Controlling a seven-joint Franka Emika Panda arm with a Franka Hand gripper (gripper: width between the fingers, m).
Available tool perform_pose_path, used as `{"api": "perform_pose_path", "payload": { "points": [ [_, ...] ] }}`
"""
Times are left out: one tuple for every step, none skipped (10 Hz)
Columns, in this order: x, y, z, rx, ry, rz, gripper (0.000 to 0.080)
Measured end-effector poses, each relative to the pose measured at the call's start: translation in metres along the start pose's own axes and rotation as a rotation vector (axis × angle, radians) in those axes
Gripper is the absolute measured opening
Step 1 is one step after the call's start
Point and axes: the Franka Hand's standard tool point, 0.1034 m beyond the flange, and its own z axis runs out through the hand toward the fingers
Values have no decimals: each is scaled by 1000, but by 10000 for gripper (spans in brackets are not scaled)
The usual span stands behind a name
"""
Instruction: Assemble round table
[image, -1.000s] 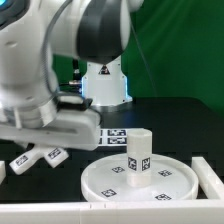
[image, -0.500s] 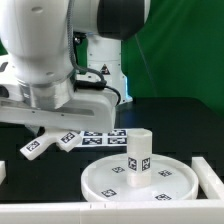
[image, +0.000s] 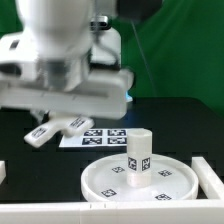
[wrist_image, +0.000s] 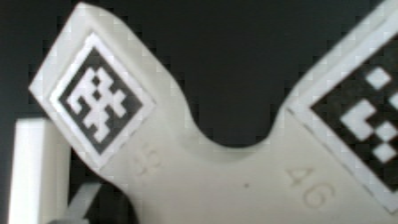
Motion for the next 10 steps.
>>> {"api": "perform_pose_path", "payload": {
  "points": [
    [-1, -16, -5, -15, 8, 17, 432],
    [-4, -19, 0, -12, -2, 49, 432],
    [-4, -17, 1, -11, -5, 42, 432],
    [-4, -17, 2, -11, -5, 43, 432],
    [-4, -17, 2, -11, -5, 42, 432],
    [-3, -16, 0, -30, -1, 31, 432],
    [0, -24, -11, -91, 33, -8, 432],
    [2, -37, -15, -120, 60, -43, 432],
    [2, -46, -15, -176, 67, -84, 432],
    [1, -58, -13, -209, 70, -114, 432]
  ]
}}
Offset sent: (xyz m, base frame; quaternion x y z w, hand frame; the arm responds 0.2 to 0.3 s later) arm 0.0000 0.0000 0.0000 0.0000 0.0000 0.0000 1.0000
